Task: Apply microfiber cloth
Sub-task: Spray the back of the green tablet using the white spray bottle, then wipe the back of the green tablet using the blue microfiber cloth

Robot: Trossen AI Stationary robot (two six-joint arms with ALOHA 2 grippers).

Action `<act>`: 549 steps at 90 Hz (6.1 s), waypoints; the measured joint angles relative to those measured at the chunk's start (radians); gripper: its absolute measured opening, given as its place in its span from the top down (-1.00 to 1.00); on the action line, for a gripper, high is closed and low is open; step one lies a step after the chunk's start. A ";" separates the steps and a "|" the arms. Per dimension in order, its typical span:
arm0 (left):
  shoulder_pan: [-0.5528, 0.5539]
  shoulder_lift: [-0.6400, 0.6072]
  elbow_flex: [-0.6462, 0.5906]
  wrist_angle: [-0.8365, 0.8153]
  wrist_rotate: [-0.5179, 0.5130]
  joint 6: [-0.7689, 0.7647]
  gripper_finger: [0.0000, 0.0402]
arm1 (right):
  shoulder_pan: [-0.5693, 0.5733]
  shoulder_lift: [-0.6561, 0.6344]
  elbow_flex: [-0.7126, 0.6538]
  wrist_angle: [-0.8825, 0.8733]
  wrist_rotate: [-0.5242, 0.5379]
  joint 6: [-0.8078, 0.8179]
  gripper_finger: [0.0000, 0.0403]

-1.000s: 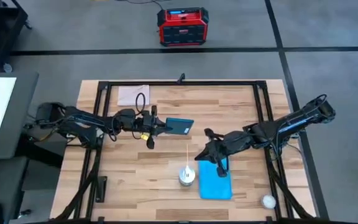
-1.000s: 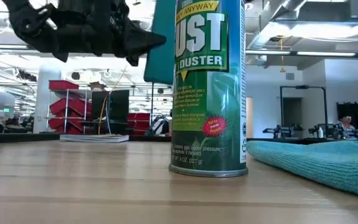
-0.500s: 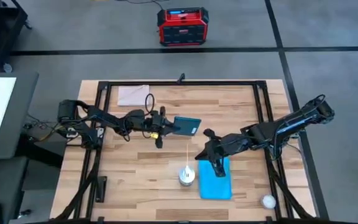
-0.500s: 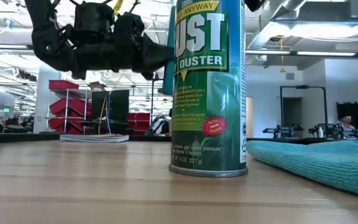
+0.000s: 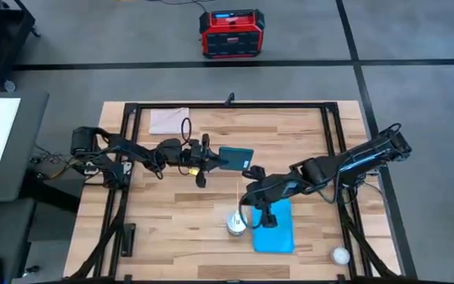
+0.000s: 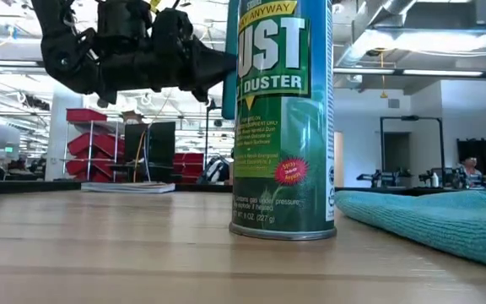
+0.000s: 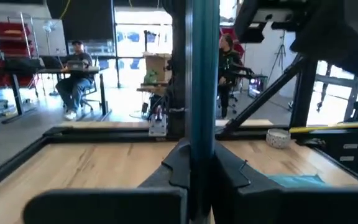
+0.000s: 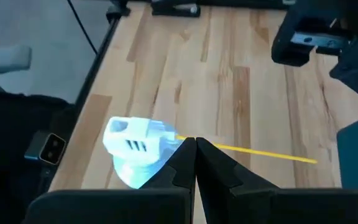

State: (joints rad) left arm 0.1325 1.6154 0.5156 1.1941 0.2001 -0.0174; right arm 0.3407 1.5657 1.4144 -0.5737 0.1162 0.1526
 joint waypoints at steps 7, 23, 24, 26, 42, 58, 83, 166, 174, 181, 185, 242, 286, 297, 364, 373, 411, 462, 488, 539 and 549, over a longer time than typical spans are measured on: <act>-0.002 0.001 0.000 -0.001 -0.001 -0.001 0.99 | -0.004 0.034 0.050 -0.053 0.001 -0.001 1.00; -0.002 0.001 0.000 0.003 -0.034 -0.002 0.99 | -0.012 0.101 0.144 -0.160 0.002 -0.003 1.00; -0.002 0.001 0.000 0.003 -0.036 -0.002 0.99 | -0.012 0.104 0.148 -0.162 0.002 -0.003 1.00; -0.002 0.001 0.000 0.003 -0.038 -0.002 0.99 | -0.012 0.108 0.156 -0.165 0.003 -0.003 1.00; -0.002 0.001 0.000 0.007 -0.038 -0.002 0.99 | -0.012 0.109 0.180 -0.180 0.016 0.012 1.00; -0.002 0.001 0.000 0.008 -0.037 -0.007 0.99 | 0.000 0.109 0.180 -0.192 0.016 0.039 1.00; -0.002 0.001 0.000 0.003 -0.049 -0.017 0.99 | 0.036 0.109 0.180 -0.189 0.014 0.067 1.00; -0.027 0.000 -0.001 0.011 -0.137 -0.020 0.99 | 0.023 0.156 0.201 -0.151 0.005 0.049 1.00; -0.050 0.000 -0.001 0.010 -0.211 -0.010 0.99 | 0.023 0.156 0.201 -0.152 0.003 0.049 1.00; -0.065 0.000 -0.001 0.010 -0.225 -0.011 0.99 | 0.024 0.156 0.201 -0.152 0.003 0.049 1.00; -0.077 0.000 -0.001 0.008 -0.234 -0.013 0.99 | 0.024 0.156 0.201 -0.152 0.003 0.049 1.00; -0.173 0.000 -0.148 0.201 -0.405 -0.049 0.99 | 0.027 0.157 0.201 -0.152 0.003 0.052 1.00; -0.192 0.000 -0.148 0.209 -0.419 -0.041 0.99 | 0.015 0.198 0.205 -0.148 -0.012 0.054 1.00; -0.195 0.000 -0.147 0.206 -0.423 -0.040 0.99 | 0.011 0.216 0.206 -0.141 -0.023 0.053 1.00; -0.203 0.000 -0.147 0.146 -0.440 -0.014 0.99 | 0.048 0.223 0.366 -0.214 0.224 -0.107 1.00; -0.203 0.000 -0.147 0.143 -0.441 -0.019 0.99 | 0.063 0.210 0.368 -0.211 0.249 -0.131 1.00; -0.203 0.000 -0.147 0.140 -0.439 -0.021 0.99 | 0.097 0.099 0.240 -0.130 0.219 -0.162 1.00; -0.170 0.000 -0.147 0.124 -0.383 -0.042 0.99 | 0.043 -0.222 -0.274 0.342 -0.033 -0.141 1.00; -0.150 0.000 -0.147 0.116 -0.336 -0.045 0.99 | 0.043 -0.389 -0.516 0.524 -0.042 -0.117 1.00; -0.093 0.001 -0.056 -0.035 -0.256 -0.022 0.99 | 0.043 -0.644 -0.882 0.839 -0.123 -0.075 1.00; -0.092 0.001 -0.056 -0.038 -0.256 -0.022 0.99 | 0.043 -0.677 -0.933 0.878 -0.143 -0.073 1.00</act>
State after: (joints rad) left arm 0.0406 1.6161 0.4591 1.1560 -0.0563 -0.0397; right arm 0.3836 0.8888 0.4809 0.3039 -0.0263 0.0793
